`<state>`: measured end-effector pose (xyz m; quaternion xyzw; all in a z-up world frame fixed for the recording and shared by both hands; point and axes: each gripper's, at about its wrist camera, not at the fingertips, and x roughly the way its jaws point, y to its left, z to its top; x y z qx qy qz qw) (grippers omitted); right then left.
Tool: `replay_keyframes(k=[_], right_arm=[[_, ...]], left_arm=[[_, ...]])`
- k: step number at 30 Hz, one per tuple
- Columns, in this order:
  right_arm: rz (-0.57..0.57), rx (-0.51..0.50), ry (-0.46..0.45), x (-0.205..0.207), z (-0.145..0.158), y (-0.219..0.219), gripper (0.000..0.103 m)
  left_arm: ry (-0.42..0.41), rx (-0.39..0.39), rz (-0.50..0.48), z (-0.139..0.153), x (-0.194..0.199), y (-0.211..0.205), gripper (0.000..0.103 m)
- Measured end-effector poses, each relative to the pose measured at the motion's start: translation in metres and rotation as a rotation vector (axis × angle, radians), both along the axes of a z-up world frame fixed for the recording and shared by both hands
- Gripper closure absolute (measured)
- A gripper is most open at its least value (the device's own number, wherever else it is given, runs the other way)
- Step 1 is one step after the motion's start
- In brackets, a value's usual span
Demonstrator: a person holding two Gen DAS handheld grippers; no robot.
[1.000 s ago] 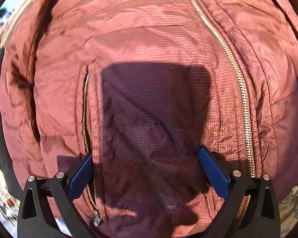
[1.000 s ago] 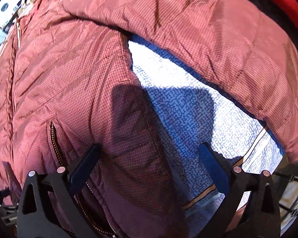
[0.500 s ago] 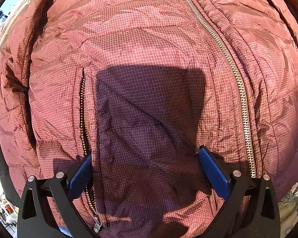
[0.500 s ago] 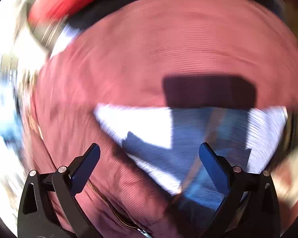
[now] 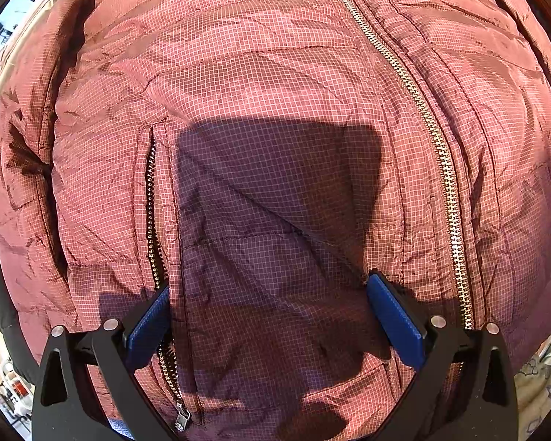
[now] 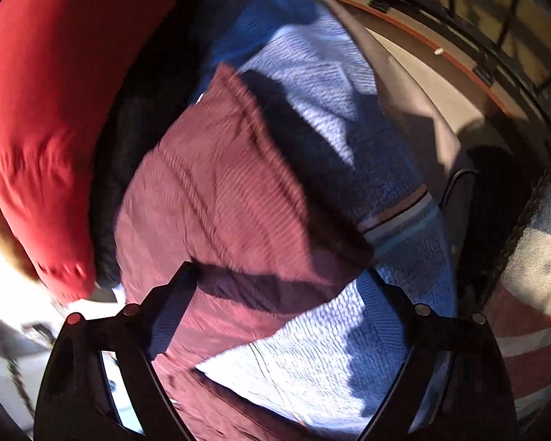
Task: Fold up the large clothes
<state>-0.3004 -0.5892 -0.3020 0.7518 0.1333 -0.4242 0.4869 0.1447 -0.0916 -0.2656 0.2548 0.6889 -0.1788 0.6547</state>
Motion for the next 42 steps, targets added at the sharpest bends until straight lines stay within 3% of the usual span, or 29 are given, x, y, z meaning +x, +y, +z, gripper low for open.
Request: replay_keyframes(k=[4,8,13,16,19,21,27,30,36,39,42], right_arm=[[-0.045,0.010,-0.027,-0.003,-0.005,0.004,0.033],[-0.072,0.015,-0.056,-0.007,-0.002,0.002,0.065],[0.030,-0.025,-0.011,0.004,0.033,-0.001,0.086],[0.210,-0.143,0.103,0.031,0.079,-0.006,0.089],[0.479,-0.350,0.268,0.084,0.144,-0.001,0.090],[0.651,-0.497,0.328,0.129,0.187,0.015,0.091],[0.994,-0.842,0.274,0.261,0.279,0.074,0.091],[1.129,-0.945,0.158,0.334,0.309,0.105,0.091],[1.459,-1.094,-0.039,0.461,0.336,0.211,0.093],[1.627,-1.087,-0.067,0.504,0.319,0.266,0.093],[1.772,-1.059,-0.007,0.529,0.282,0.315,0.093]], left_arm=[[0.002,0.001,-0.002,0.000,0.001,0.000,0.004],[0.002,-0.001,-0.001,0.000,0.002,0.001,0.004],[0.002,-0.003,-0.002,0.000,0.003,0.002,0.004],[0.003,-0.003,-0.001,-0.001,0.004,0.003,0.004],[0.002,-0.004,-0.001,-0.001,0.004,0.003,0.005],[0.001,-0.007,0.002,-0.001,0.004,0.005,0.005],[-0.015,-0.042,0.010,0.009,0.004,0.011,0.005],[-0.030,-0.061,0.018,0.017,0.005,0.017,0.006],[-0.099,-0.112,0.054,0.044,0.006,0.032,0.007],[-0.185,-0.084,0.043,0.059,0.006,0.036,0.007],[-0.229,-0.108,0.048,0.073,0.004,0.041,0.007]])
